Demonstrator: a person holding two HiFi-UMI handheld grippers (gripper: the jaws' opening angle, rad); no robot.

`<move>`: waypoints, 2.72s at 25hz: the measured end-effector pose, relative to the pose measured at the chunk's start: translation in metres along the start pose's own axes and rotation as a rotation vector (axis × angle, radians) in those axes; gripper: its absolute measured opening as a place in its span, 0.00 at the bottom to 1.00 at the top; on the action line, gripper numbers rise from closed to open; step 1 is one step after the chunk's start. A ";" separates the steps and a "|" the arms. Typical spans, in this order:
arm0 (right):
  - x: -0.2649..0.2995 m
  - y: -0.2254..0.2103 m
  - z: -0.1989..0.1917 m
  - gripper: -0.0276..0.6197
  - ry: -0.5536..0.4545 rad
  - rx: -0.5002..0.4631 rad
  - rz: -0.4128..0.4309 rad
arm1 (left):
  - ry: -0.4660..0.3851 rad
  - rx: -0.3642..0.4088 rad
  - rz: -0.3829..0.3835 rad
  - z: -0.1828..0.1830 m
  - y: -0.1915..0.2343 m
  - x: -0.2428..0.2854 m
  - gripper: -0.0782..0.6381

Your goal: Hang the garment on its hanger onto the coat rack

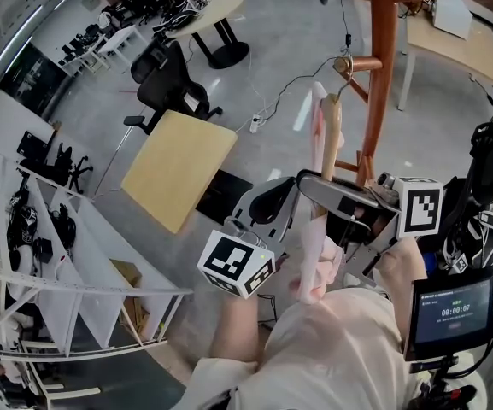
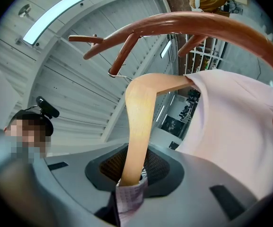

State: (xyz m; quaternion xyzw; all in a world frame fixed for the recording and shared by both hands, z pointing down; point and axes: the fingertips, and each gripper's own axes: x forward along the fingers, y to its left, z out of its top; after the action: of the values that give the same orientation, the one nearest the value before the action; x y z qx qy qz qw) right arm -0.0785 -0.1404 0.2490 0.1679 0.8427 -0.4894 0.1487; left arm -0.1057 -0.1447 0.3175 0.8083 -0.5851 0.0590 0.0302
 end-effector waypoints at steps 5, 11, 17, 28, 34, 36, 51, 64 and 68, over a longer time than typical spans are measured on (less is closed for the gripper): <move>-0.003 -0.004 0.000 0.18 -0.003 0.004 -0.009 | -0.002 -0.004 0.003 0.000 0.000 0.000 0.12; -0.007 -0.009 0.002 0.18 -0.016 0.006 -0.024 | 0.012 -0.011 -0.003 -0.006 -0.002 0.001 0.12; -0.012 -0.014 0.007 0.18 -0.035 0.011 -0.029 | 0.020 -0.016 -0.010 -0.009 -0.002 0.006 0.12; -0.026 -0.033 0.024 0.18 -0.064 0.016 -0.058 | 0.036 -0.030 -0.028 -0.017 -0.003 0.026 0.12; -0.031 -0.040 0.026 0.18 -0.066 0.014 -0.070 | 0.043 -0.038 -0.042 -0.020 -0.004 0.034 0.12; -0.032 -0.040 0.028 0.18 -0.073 0.017 -0.063 | 0.047 -0.040 -0.048 -0.020 -0.003 0.035 0.12; -0.060 -0.047 0.029 0.18 -0.036 -0.162 -0.209 | 0.052 -0.042 -0.120 -0.024 -0.018 0.056 0.12; -0.080 -0.049 0.033 0.18 0.033 -0.335 -0.375 | 0.052 -0.046 -0.173 -0.026 -0.033 0.063 0.12; -0.083 -0.041 0.030 0.18 0.047 -0.362 -0.406 | 0.050 -0.048 -0.191 -0.022 -0.036 0.059 0.12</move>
State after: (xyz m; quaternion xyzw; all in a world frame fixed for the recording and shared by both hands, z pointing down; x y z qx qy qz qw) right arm -0.0190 -0.1975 0.3005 -0.0223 0.9361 -0.3467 0.0558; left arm -0.0547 -0.1861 0.3473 0.8576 -0.5057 0.0621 0.0696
